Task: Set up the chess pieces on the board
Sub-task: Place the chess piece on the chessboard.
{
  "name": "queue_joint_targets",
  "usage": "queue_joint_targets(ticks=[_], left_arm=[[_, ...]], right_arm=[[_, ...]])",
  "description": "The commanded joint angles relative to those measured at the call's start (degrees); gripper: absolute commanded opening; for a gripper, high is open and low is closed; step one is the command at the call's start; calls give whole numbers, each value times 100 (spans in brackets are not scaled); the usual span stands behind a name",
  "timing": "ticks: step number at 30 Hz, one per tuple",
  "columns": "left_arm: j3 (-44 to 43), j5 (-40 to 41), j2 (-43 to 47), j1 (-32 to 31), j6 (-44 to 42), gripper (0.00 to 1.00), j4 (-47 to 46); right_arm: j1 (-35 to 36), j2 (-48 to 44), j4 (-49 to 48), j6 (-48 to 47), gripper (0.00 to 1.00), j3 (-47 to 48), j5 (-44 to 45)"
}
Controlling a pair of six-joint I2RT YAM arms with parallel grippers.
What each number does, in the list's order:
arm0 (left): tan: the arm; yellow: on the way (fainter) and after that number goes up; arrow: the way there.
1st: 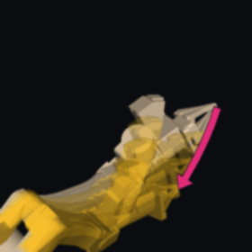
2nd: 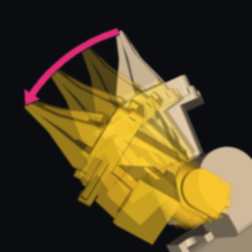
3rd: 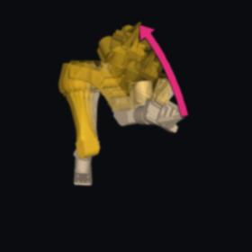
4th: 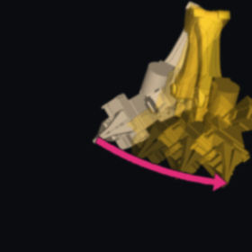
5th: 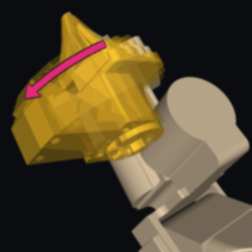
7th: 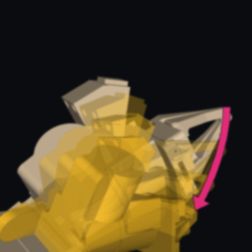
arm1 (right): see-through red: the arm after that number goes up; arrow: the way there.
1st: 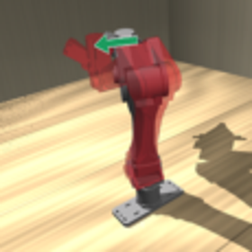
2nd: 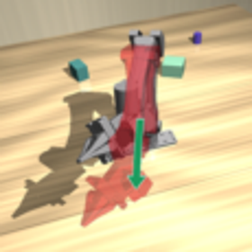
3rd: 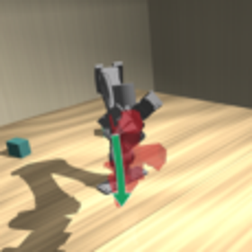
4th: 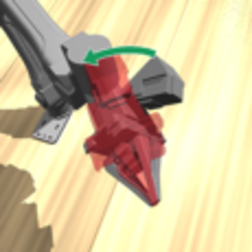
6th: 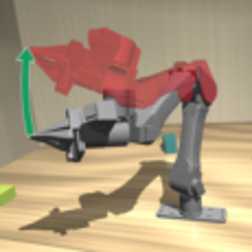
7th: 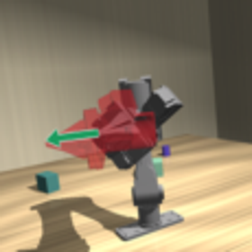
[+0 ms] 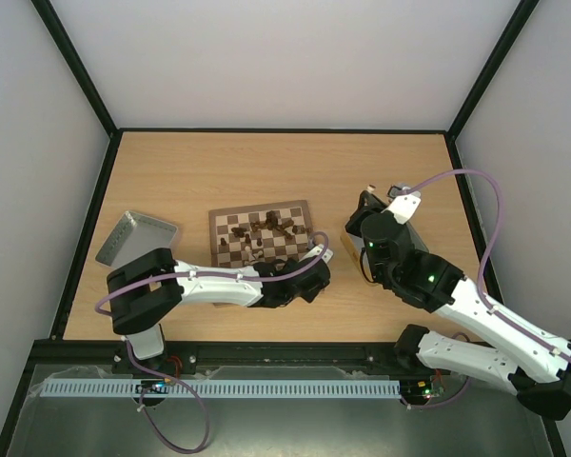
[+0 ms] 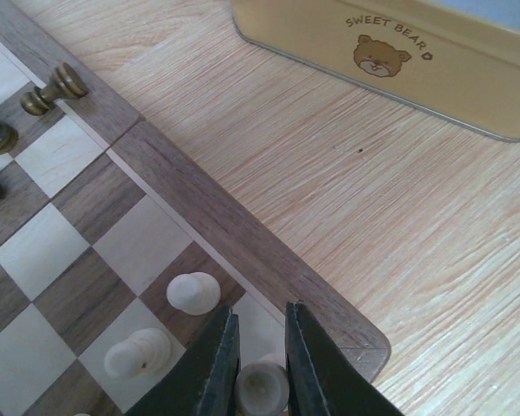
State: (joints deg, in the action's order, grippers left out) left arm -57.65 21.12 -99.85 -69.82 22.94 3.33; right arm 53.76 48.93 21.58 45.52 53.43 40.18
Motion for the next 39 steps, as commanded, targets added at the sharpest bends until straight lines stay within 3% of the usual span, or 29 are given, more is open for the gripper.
queue_joint_targets(ticks=[1,22,28,32,39], left_arm=[[70,282,-63,37,-45,16,-108],[41,217,-123,118,-91,22,-111],[-41,80,257,126,-61,26,-5],[-141,-105,722,223,25,32,88],[103,-313,1888,695,464,42,47]], right_arm=[[1,36,56,98,12,-64,138],[-27,12,92,84,12,-47,104],[-27,12,87,80,12,-27,3],[-23,-25,-61,-109,12,-78,-343],[-23,-158,-914,-986,11,-385,-1835]])
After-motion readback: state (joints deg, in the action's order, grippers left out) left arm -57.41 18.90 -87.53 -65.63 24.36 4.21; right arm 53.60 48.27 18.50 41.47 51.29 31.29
